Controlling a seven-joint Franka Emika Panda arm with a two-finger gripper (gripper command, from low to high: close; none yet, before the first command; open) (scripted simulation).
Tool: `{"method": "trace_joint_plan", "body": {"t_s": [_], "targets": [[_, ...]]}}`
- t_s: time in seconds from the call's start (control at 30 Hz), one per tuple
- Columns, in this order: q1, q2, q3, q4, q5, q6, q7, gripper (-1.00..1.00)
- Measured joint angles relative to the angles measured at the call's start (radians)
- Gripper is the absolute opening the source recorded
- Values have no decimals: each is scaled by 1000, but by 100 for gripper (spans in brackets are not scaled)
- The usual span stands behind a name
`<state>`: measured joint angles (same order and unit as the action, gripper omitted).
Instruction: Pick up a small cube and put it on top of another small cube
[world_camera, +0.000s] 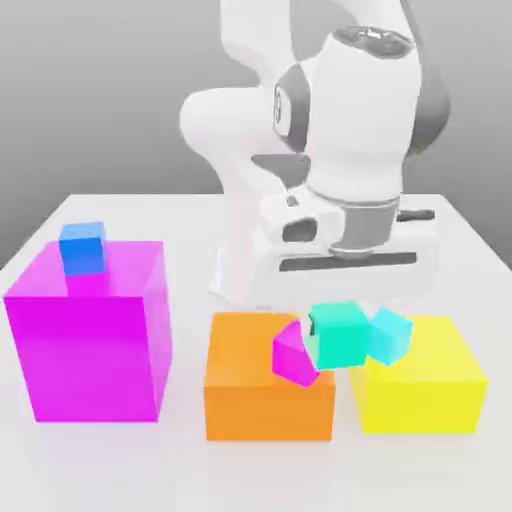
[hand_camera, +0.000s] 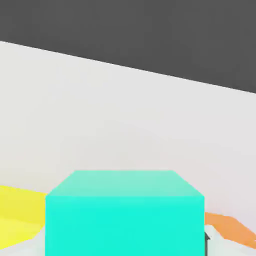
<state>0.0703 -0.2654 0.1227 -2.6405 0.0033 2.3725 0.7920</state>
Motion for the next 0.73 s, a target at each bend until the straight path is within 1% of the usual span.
{"method": "trace_joint_plan", "body": {"t_s": [0.17, 0.23, 0.33, 0.37, 0.57, 0.63, 0.73], "targets": [[3, -163, -30, -102, 48, -59, -44, -100], [0, -138, -29, -131, 53, -4, -48, -100], [-4, -55, -22, -170, 53, 117, -47, -100], [-5, -40, -21, -176, 52, 139, -47, 100], [-6, -32, -20, -180, 51, 150, -45, 100], [-6, -65, -21, -167, 50, 105, -46, 100], [-3, -150, -26, -133, 51, -14, -48, 100]]}}
